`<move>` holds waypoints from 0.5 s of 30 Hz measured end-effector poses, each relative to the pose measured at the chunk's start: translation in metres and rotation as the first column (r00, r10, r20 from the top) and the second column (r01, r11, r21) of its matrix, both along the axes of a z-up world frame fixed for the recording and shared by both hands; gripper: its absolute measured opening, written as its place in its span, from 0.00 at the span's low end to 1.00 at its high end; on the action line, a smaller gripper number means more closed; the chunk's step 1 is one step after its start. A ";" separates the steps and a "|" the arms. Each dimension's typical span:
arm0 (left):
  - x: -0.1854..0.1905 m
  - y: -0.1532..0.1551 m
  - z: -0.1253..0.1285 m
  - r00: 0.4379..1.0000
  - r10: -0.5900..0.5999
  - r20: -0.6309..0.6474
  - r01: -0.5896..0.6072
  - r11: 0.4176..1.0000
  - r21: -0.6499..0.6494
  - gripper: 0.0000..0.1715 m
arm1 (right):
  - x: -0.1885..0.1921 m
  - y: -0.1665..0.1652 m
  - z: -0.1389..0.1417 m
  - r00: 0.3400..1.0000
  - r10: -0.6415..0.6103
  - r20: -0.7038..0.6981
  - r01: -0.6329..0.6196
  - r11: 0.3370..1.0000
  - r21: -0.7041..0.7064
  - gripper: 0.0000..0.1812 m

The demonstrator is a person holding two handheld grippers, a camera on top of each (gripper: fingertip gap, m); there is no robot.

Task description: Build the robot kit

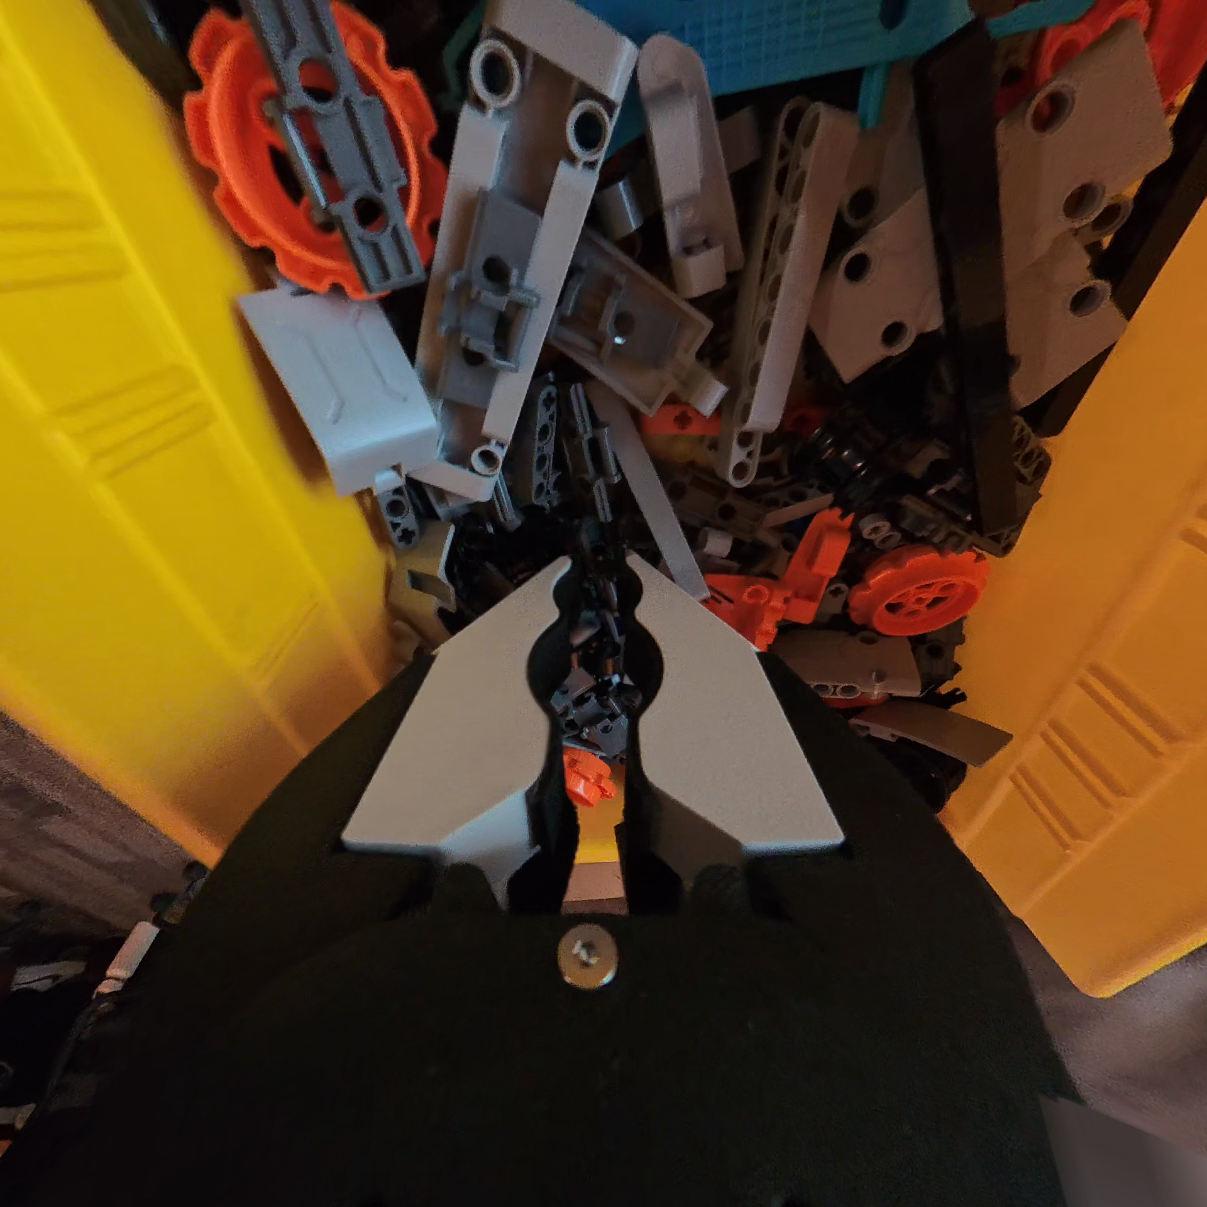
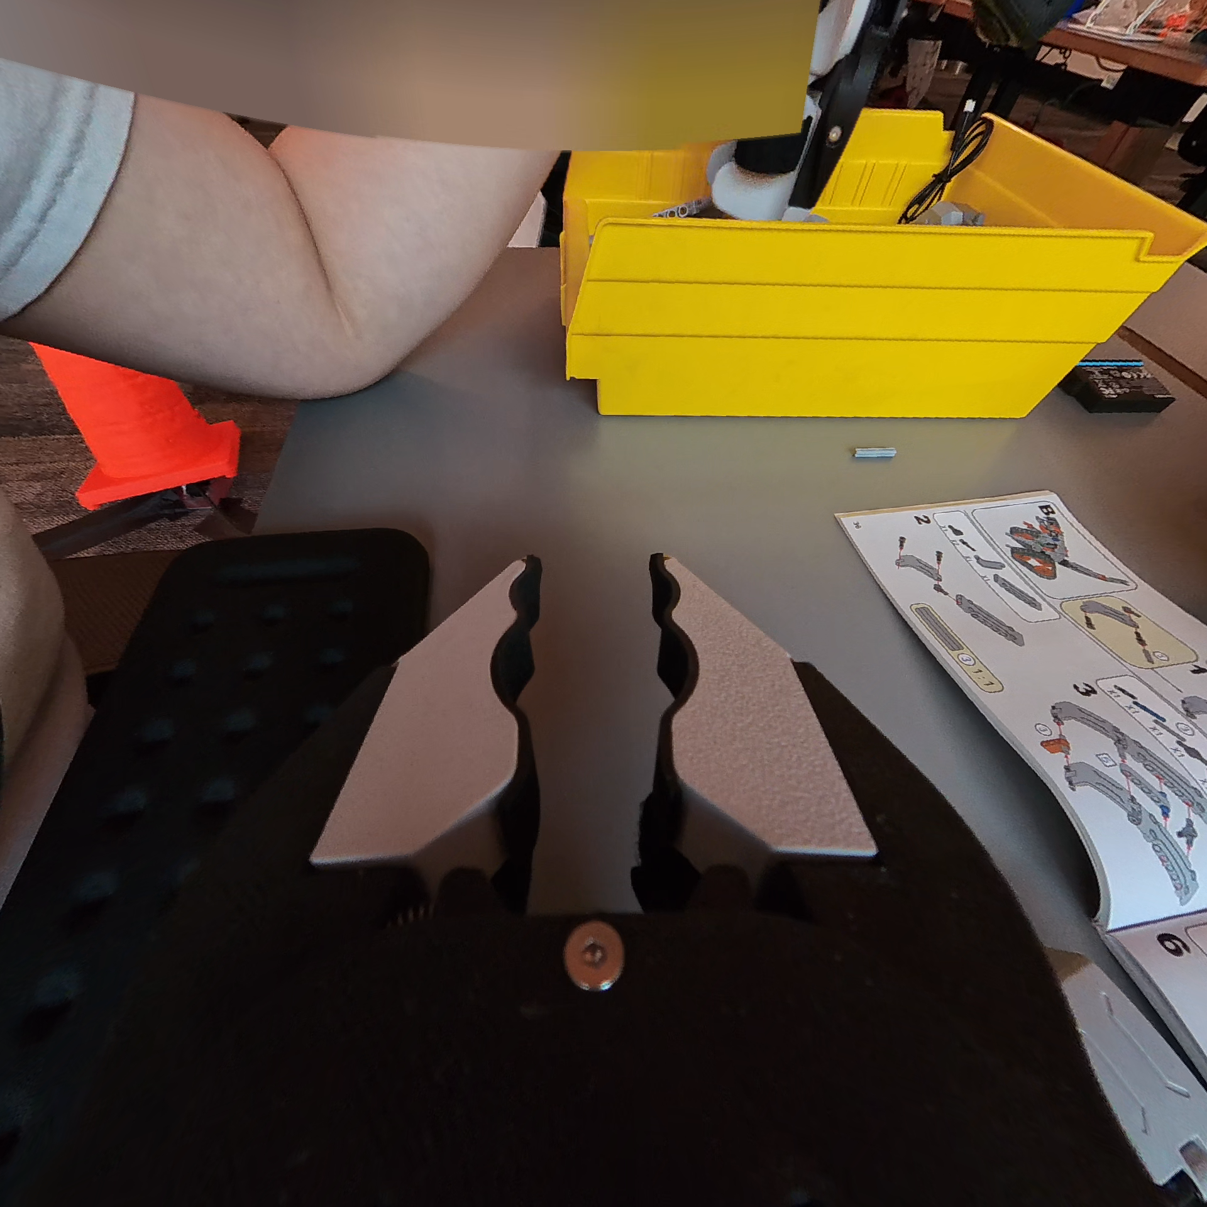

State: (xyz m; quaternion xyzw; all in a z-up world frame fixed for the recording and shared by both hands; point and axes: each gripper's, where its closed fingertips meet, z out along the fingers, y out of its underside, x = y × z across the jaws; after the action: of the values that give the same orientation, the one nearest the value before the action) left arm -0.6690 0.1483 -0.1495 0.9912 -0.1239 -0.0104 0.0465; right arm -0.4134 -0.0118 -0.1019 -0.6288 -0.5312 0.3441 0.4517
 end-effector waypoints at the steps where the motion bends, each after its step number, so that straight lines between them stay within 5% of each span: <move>1: 0.001 0.001 -0.001 1.000 0.001 0.007 -0.001 1.000 -0.005 0.04 | 0.000 0.000 0.000 1.000 0.000 0.001 0.000 1.000 0.000 0.18; 8: 0.014 0.033 0.023 0.997 -0.044 0.067 0.030 0.979 0.201 0.04 | 0.000 0.000 0.002 1.000 0.000 -0.009 0.000 1.000 -0.008 0.18; 12: 0.041 0.049 0.042 0.971 -0.102 0.217 0.029 0.948 0.317 0.04 | 0.000 0.000 0.000 1.000 0.002 -0.003 -0.002 1.000 -0.008 0.18; 15: 0.033 0.052 0.033 0.982 -0.135 0.135 0.088 0.947 0.309 0.06 | 0.000 0.000 -0.001 1.000 0.003 0.003 -0.003 1.000 -0.007 0.18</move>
State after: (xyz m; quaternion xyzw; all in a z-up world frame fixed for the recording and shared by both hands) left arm -0.6363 0.2000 -0.1164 0.9758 -0.1801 0.0452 -0.1155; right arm -0.4132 -0.0120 -0.1027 -0.6303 -0.5314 0.3457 0.4481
